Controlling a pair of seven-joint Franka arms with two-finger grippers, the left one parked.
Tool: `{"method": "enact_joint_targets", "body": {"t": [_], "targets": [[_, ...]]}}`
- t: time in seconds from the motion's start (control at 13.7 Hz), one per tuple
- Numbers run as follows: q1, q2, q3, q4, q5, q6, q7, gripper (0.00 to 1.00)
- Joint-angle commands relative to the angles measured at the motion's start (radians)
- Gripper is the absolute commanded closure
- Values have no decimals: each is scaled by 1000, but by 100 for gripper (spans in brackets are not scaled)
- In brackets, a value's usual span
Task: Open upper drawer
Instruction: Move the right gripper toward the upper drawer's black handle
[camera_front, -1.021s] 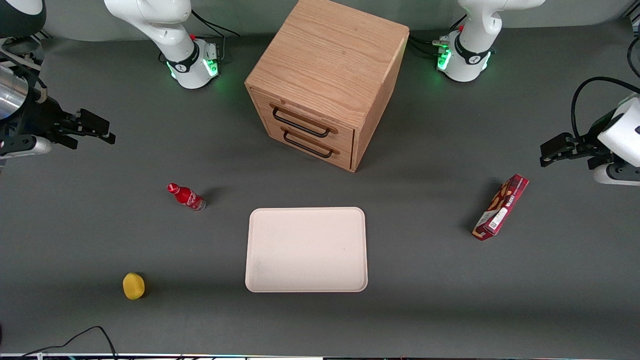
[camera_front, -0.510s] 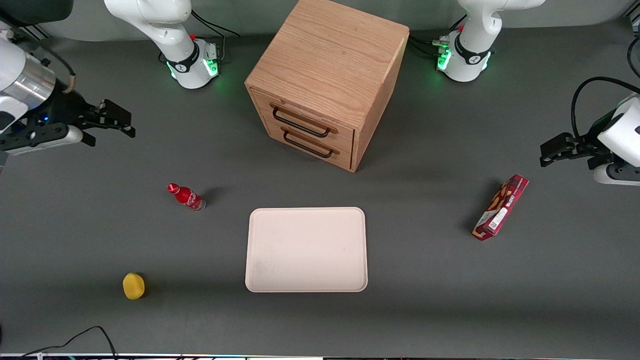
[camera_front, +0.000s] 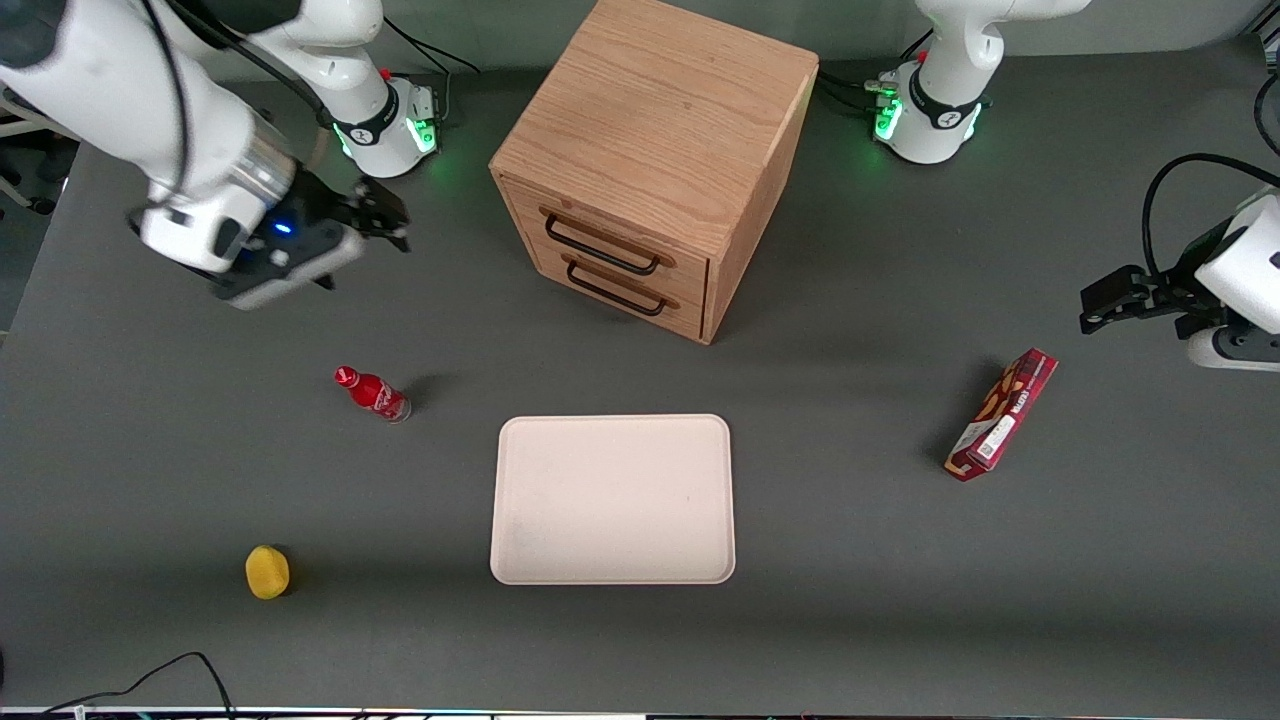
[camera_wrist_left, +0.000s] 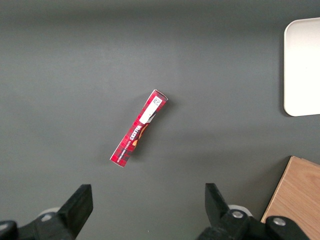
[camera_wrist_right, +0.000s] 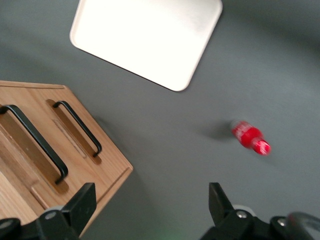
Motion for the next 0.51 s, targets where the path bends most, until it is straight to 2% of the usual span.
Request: {"method": "enact_joint_targets", "body": {"t": [0.0, 0.36, 0.44], "targets": [[35, 159, 26, 116, 13, 30, -28, 0], [169, 253, 32, 145, 13, 48, -186, 0], [189, 270, 32, 147, 12, 48, -270, 7]]}}
